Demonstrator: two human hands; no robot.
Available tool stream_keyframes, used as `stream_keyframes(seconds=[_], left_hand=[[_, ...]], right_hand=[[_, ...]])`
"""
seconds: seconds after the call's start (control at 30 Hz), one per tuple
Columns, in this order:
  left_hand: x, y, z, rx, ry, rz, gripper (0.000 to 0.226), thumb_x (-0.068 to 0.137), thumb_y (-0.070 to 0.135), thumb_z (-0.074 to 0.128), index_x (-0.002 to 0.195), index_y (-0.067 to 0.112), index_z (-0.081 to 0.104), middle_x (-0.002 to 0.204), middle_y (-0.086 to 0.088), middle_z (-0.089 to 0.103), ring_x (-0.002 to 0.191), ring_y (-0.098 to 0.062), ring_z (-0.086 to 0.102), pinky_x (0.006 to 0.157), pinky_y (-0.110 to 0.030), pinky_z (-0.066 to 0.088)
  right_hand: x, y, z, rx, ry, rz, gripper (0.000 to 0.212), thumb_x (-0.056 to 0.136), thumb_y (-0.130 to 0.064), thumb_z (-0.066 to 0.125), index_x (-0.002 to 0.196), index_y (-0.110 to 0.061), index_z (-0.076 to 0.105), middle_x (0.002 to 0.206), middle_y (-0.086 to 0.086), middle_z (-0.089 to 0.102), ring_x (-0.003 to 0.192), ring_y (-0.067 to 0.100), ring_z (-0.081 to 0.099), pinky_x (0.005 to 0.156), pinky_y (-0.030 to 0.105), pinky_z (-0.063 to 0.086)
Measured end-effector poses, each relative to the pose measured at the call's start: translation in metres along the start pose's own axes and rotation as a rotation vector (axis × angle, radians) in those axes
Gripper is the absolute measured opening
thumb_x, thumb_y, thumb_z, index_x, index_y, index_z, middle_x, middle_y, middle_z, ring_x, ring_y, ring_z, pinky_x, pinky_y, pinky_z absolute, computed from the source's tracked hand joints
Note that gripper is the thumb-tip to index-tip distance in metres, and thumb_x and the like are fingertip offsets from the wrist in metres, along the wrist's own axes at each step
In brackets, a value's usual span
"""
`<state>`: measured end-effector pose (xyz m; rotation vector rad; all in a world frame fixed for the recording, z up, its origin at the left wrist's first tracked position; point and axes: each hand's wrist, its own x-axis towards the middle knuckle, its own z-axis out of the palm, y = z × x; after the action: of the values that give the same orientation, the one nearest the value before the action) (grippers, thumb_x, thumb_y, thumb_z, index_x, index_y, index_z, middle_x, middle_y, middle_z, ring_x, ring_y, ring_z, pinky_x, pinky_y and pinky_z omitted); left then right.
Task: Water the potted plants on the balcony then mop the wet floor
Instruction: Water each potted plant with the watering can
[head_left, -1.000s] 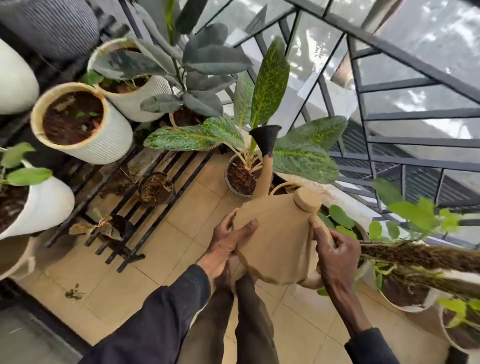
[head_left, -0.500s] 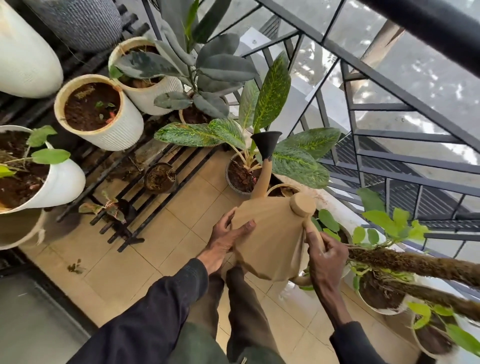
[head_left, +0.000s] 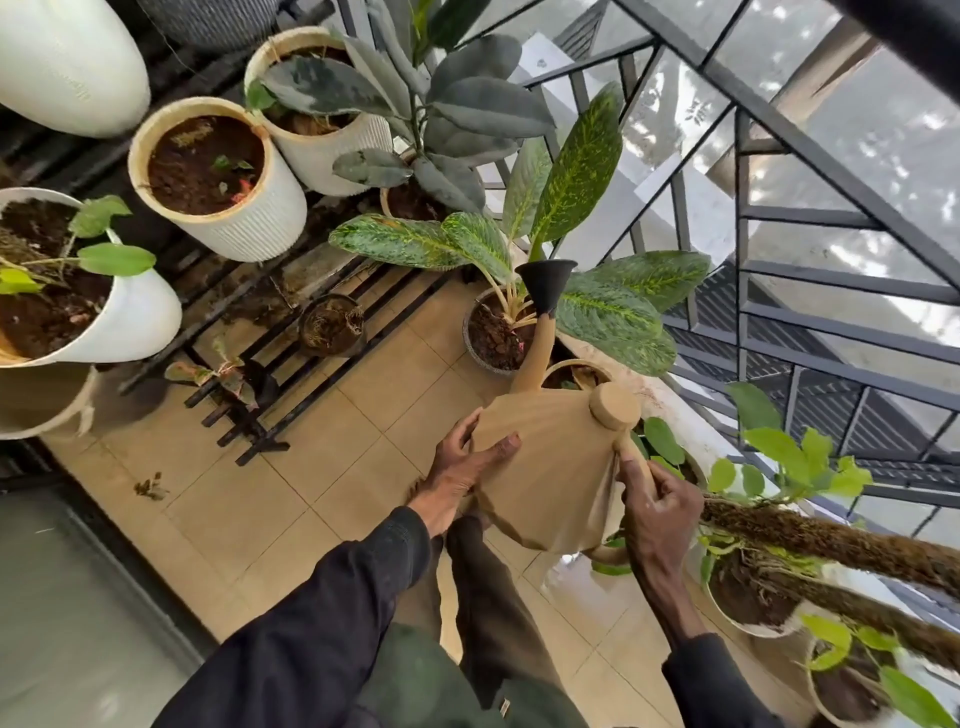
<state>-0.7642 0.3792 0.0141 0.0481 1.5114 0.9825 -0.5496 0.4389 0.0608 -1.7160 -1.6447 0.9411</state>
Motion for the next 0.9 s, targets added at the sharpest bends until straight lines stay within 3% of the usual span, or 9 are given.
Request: stream_keyframes(seconds=[0.1,0.17,0.33,0.4,0.5,0.6,0.73,0.83,0.9], left_hand=[[-0.004,0.004,-0.002,-0.037,0.008,-0.004,0.106,0.055,0.046,0.095,0.147,0.028,0.047,0.143,-0.001,0.057,0.128,-0.023,0.055,0.109,-0.052,0.046],[-0.005,0.006,-0.003,-0.030,0.024,-0.010,0.091,0.064,0.037,0.093,0.144,0.029,0.049,0.140,0.000,0.058,0.125,-0.023,0.056,0.107,-0.052,0.048],[-0.007,0.024,-0.006,-0.026,0.012,-0.009,0.099,0.056,0.041,0.096,0.143,0.030,0.050,0.126,0.006,0.060,0.122,-0.024,0.056,0.105,-0.054,0.049],[-0.006,0.031,-0.009,-0.038,0.010,-0.012,0.105,0.051,0.044,0.097,0.144,0.031,0.049,0.128,0.007,0.059,0.122,-0.023,0.056,0.103,-0.054,0.050],[-0.002,0.042,-0.017,-0.056,0.001,-0.010,0.108,0.046,0.051,0.096,0.143,0.037,0.049,0.133,0.007,0.058,0.118,-0.019,0.057,0.099,-0.053,0.053],[0.000,0.058,-0.031,-0.080,0.005,-0.007,0.100,0.052,0.043,0.096,0.141,0.037,0.051,0.133,0.005,0.059,0.113,-0.016,0.058,0.097,-0.049,0.054],[0.007,0.079,-0.058,-0.106,-0.033,-0.020,0.100,0.060,0.037,0.093,0.147,0.037,0.045,0.131,0.007,0.058,0.114,-0.015,0.056,0.099,-0.052,0.052],[0.020,0.092,-0.082,-0.105,-0.063,-0.044,0.108,0.055,0.042,0.095,0.149,0.038,0.042,0.134,0.003,0.052,0.124,-0.025,0.052,0.103,-0.054,0.049],[0.033,0.106,-0.103,-0.097,-0.079,-0.061,0.103,0.060,0.042,0.092,0.149,0.038,0.041,0.134,0.003,0.050,0.125,-0.027,0.050,0.102,-0.052,0.050]], right_hand=[[-0.003,-0.010,0.000,0.042,-0.001,0.011,0.040,0.089,-0.054,0.056,0.060,-0.025,0.061,0.052,-0.004,0.051,0.044,0.006,0.045,0.045,0.014,0.031],[-0.004,-0.017,0.001,0.039,-0.002,0.012,0.039,0.088,-0.055,0.055,0.064,-0.025,0.062,0.054,-0.007,0.052,0.049,0.002,0.053,0.046,0.009,0.034],[0.001,-0.025,0.004,0.022,-0.001,0.043,0.040,0.087,-0.059,0.053,0.061,-0.030,0.057,0.054,-0.004,0.052,0.045,0.004,0.041,0.049,0.022,0.034],[0.003,-0.032,0.008,0.036,-0.004,0.041,0.043,0.087,-0.060,0.053,0.064,-0.025,0.061,0.054,-0.002,0.054,0.044,0.006,0.042,0.048,0.025,0.035],[0.006,-0.053,0.013,0.095,-0.010,0.034,0.052,0.083,-0.061,0.053,0.078,-0.012,0.070,0.058,-0.007,0.055,0.045,0.002,0.054,0.043,0.011,0.038],[0.012,-0.071,0.024,0.087,-0.025,0.028,0.051,0.081,-0.065,0.051,0.073,-0.017,0.067,0.058,-0.006,0.055,0.045,0.004,0.046,0.044,0.016,0.038],[0.025,-0.083,0.049,0.037,-0.076,-0.002,0.078,0.080,-0.065,0.052,0.094,0.008,0.077,0.068,0.003,0.063,0.055,0.010,0.049,0.049,0.011,0.038],[0.033,-0.097,0.072,0.005,-0.094,0.001,0.081,0.080,-0.067,0.053,0.106,0.005,0.079,0.091,0.016,0.076,0.071,0.027,0.066,0.065,0.036,0.055],[0.039,-0.109,0.095,-0.021,-0.082,0.039,0.084,0.079,-0.070,0.053,0.109,0.004,0.078,0.099,0.018,0.077,0.081,0.033,0.070,0.072,0.040,0.057]])
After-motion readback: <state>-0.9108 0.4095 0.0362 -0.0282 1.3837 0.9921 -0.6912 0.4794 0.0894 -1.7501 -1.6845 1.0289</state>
